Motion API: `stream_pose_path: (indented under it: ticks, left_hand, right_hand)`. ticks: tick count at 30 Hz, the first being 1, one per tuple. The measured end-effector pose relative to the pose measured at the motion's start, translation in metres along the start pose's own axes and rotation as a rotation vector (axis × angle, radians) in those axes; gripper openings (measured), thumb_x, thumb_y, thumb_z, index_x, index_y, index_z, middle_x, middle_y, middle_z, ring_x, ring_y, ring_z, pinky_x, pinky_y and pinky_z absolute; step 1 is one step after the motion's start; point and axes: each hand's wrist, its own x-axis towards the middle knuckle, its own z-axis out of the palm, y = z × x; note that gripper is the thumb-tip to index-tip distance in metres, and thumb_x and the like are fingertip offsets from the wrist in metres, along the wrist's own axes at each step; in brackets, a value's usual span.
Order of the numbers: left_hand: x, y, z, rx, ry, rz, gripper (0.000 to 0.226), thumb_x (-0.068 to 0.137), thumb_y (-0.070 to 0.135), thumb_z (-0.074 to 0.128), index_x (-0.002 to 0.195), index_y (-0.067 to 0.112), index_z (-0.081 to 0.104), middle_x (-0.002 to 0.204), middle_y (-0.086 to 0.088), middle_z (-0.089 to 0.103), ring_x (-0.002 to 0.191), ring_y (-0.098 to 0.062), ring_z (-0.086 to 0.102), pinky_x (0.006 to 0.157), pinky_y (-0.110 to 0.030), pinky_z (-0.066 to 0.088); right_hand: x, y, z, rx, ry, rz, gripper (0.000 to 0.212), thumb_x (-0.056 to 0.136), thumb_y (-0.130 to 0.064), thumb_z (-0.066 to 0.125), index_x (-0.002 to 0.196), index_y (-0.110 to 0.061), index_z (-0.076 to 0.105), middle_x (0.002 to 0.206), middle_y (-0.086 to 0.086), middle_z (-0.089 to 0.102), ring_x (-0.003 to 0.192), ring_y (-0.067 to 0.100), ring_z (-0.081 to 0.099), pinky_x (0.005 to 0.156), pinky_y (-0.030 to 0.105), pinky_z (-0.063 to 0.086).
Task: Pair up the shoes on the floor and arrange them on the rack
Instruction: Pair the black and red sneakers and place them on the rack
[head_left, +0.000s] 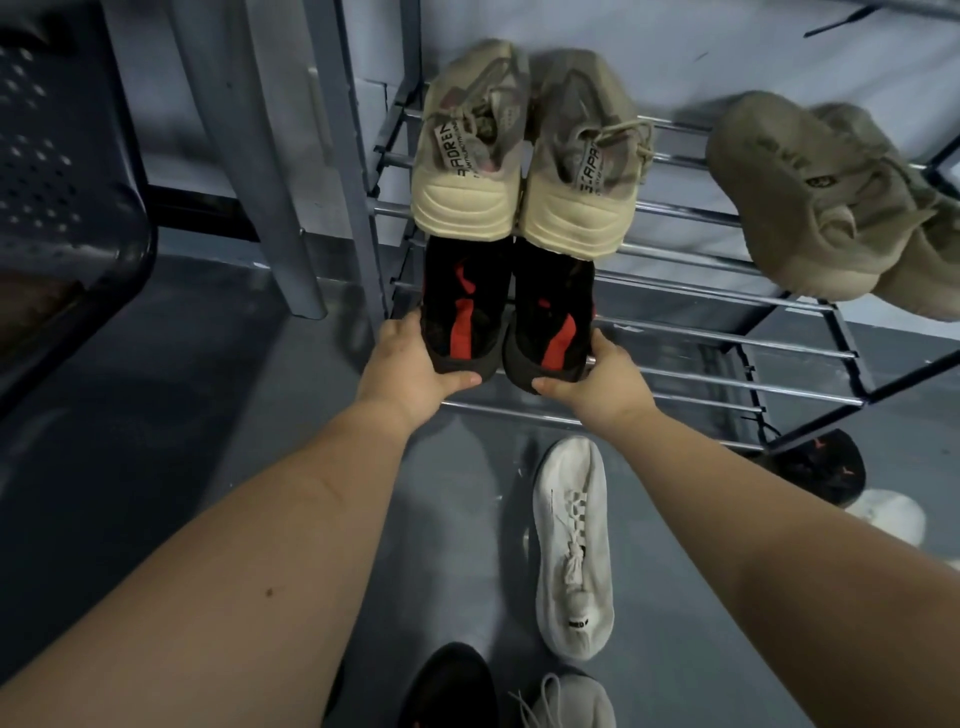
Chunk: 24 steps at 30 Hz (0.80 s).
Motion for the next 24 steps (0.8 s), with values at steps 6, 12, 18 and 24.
stream_pose_path:
  ticks: [6, 12, 18, 24]
  left_hand:
    - [0.008, -0.003, 0.005, 0.021, 0.095, 0.030, 0.096, 0.068, 0.045, 0.079, 0.146, 0.015, 0.032, 0.143, -0.005, 0.046, 0.134, -0.024, 0.039, 0.111, -0.040, 0.034]
    - [0.006, 0.000, 0.010, 0.037, 0.092, 0.010, 0.097, 0.074, 0.043, 0.075, 0.150, 0.016, 0.020, 0.147, -0.009, 0.041, 0.138, -0.025, 0.035, 0.113, -0.040, 0.032]
    - [-0.009, 0.024, 0.013, 0.290, 0.046, -0.037, 0.096, 0.089, 0.043, 0.058, 0.150, 0.004, -0.005, 0.159, -0.013, 0.004, 0.147, -0.027, 0.004, 0.120, -0.033, 0.007]
    - [-0.065, 0.039, 0.038, 0.650, 0.035, 0.330, 0.085, 0.095, 0.055, 0.030, 0.148, 0.005, -0.013, 0.158, -0.013, -0.015, 0.147, -0.027, -0.012, 0.118, -0.037, -0.008]
  right_hand:
    - [0.009, 0.000, 0.003, -0.088, 0.037, 0.005, 0.085, 0.070, -0.037, 0.080, 0.143, -0.023, 0.038, 0.136, 0.006, 0.050, 0.126, 0.029, 0.046, 0.103, 0.042, 0.043]
    - [0.008, 0.004, 0.007, -0.142, 0.044, 0.035, 0.099, 0.070, -0.046, 0.077, 0.150, -0.022, 0.024, 0.144, 0.005, 0.044, 0.130, 0.030, 0.044, 0.103, 0.046, 0.042]
    - [-0.021, 0.004, 0.005, -0.290, 0.042, 0.008, 0.092, 0.085, -0.046, 0.063, 0.153, -0.015, 0.008, 0.153, 0.010, 0.028, 0.140, 0.030, 0.028, 0.112, 0.043, 0.031]
    - [-0.094, 0.040, -0.003, -0.567, -0.054, -0.034, 0.083, 0.093, -0.051, 0.045, 0.153, -0.017, -0.002, 0.160, 0.006, 0.007, 0.146, 0.026, 0.013, 0.116, 0.040, 0.020]
